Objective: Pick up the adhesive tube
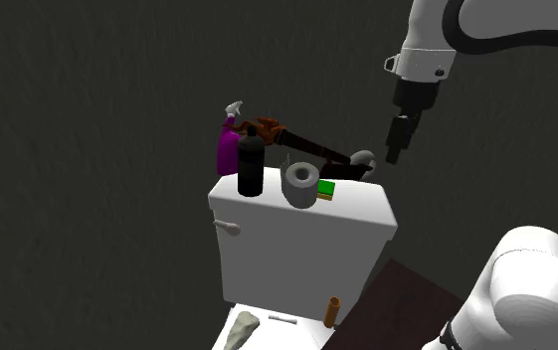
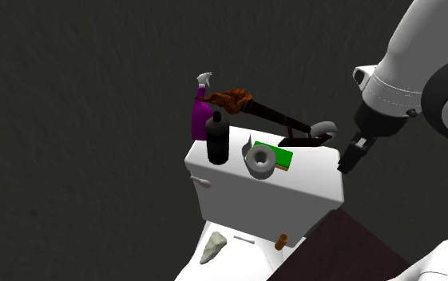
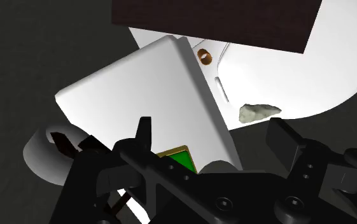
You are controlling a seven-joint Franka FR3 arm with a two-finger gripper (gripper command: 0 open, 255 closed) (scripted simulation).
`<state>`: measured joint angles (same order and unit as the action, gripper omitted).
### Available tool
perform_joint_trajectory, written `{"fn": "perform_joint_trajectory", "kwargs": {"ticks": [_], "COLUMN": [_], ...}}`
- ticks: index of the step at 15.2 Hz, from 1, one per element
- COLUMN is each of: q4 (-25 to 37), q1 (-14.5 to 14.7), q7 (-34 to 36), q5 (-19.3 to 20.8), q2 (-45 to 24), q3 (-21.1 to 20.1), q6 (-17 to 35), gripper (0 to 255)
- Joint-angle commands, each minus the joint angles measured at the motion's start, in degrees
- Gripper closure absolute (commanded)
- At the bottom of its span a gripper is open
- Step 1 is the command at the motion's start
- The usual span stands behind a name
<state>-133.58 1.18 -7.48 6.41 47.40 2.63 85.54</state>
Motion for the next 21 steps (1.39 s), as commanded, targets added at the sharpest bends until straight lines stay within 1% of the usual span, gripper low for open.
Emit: {"fn": "perform_joint_trajectory", "kwargs": {"ticks": [1,6,11,16,21], "q4": [0.0,-3.17,-4.54,-4.09,-1.89], "q1": [0.0,2.08,4.2,6.37,8.61], "q7": [0.0,-1.2,-2.65,-4.36,-6.43], "q5": [0.0,-0.74,-1.44,-2.21,-3.16], "q2": [0.0,-3.22,-8.01,-14.02,-20.78], "q3": [0.0,0.19,0.27,0.28,0.23], "q6": [0.0,14.01,27.8,40.98,53.14], "gripper": [0,0,0,0,0]}}
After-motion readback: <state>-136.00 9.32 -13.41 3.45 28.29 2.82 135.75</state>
